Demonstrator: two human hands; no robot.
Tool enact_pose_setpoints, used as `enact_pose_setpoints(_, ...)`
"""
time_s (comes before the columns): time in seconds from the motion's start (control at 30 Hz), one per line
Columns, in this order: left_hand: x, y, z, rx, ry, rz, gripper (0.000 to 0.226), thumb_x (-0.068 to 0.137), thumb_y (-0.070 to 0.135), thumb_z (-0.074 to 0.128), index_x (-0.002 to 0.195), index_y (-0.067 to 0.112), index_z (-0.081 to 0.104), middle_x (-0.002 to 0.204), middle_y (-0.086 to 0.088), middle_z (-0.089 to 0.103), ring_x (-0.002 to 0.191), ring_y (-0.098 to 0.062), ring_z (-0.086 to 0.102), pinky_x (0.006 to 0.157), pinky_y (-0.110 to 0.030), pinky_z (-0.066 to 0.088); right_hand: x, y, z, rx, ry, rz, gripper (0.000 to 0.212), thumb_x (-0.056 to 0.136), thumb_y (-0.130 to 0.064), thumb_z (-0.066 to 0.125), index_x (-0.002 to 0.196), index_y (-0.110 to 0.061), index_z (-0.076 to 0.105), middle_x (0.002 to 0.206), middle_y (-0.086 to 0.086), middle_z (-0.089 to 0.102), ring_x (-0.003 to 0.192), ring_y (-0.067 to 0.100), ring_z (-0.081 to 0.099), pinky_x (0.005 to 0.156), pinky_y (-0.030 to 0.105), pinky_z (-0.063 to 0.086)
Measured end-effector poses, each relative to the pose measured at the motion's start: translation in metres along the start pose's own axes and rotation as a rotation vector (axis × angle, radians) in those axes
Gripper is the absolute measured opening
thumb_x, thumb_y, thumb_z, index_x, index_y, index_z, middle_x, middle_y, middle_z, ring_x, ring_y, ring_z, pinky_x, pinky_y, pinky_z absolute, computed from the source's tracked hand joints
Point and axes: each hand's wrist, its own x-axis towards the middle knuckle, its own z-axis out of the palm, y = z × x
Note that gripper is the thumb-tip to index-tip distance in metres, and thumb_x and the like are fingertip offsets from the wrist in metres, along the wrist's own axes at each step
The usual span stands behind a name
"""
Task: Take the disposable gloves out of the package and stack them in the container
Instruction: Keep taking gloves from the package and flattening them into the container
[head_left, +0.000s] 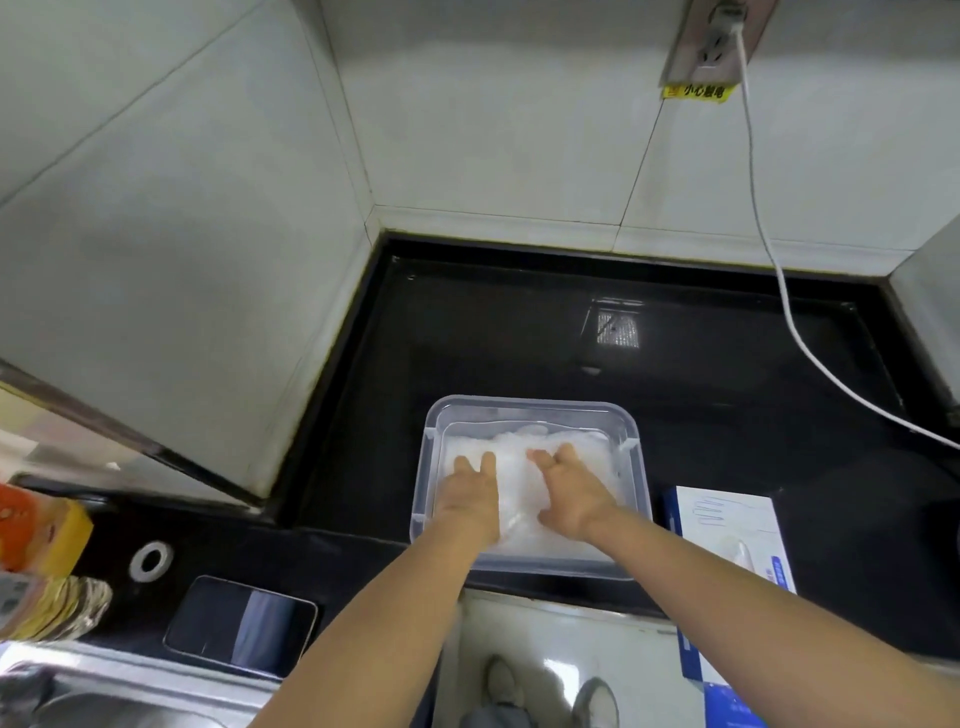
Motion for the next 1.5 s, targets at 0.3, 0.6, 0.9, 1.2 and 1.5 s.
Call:
enact_pose_setpoints(0.3, 0.004, -0.007, 0.012, 0.001, -0.076, -0.039, 0.091, 0.086, 0.018, 0.067, 0.153, 0.027, 0.005, 0.155, -0.014, 0.010, 0.132, -0.035, 0.037, 0.105, -0.040, 0.043, 0.003, 0.006, 0.004, -0.066, -0.205, 0.068, 0.099, 0.089, -0.018, 0.068, 0.156, -0.029, -0.005, 0.159, 0.010, 0.006, 0.145, 0.035, 0.021, 0.115, 0.041, 0.035)
enact_pose_setpoints(0.6, -0.019, 0.021, -0.028, 0.047, 0.368, 0.007, 0.033, 0.101, 0.024, 0.046, 0.134, 0.019, 0.051, 0.129, -0.004, 0.059, 0.106, -0.021, 0.063, 0.089, -0.022, 0.053, -0.022, 0.012, -0.041, 0.192, 0.339, -0.205, 0.028, 0.094, -0.019, 0.060, 0.122, -0.020, 0.065, 0.119, -0.005, 0.058, 0.091, 0.009, 0.056, 0.080, 0.013, 0.043)
enact_pose_setpoints(0.9, -0.058, 0.133, -0.042, -0.193, 0.524, 0.295, 0.017, 0.100, 0.026, 0.045, 0.108, 0.018, 0.057, 0.095, -0.004, 0.069, 0.083, -0.021, 0.064, 0.067, -0.028, 0.048, -0.079, 0.090, -0.061, 0.244, 0.539, -0.013, 0.013, 0.092, -0.023, 0.054, 0.086, -0.020, 0.066, 0.074, -0.005, 0.062, 0.071, 0.019, 0.058, 0.058, 0.029, 0.038)
enact_pose_setpoints(1.2, -0.079, 0.216, 0.027, -0.242, 0.062, 0.320, 0.041, 0.097, 0.021, 0.048, 0.135, 0.011, 0.038, 0.119, -0.017, 0.061, 0.105, -0.036, 0.060, 0.085, -0.043, 0.050, -0.120, 0.171, -0.021, 0.024, 0.188, 0.248, 0.012, 0.092, -0.023, 0.055, 0.094, -0.025, 0.067, 0.098, -0.003, 0.070, 0.080, 0.016, 0.064, 0.073, 0.027, 0.053)
enact_pose_setpoints(1.5, -0.072, 0.206, 0.066, -0.252, -0.075, 0.233, 0.081, 0.088, 0.019, 0.067, 0.152, 0.025, 0.018, 0.135, -0.010, 0.047, 0.124, -0.028, 0.051, 0.101, -0.034, 0.043, -0.124, 0.180, 0.016, -0.025, 0.217, 0.157, 0.024, 0.094, -0.028, 0.058, 0.118, -0.029, 0.063, 0.116, 0.000, 0.056, 0.093, 0.019, 0.065, 0.082, 0.027, 0.054)
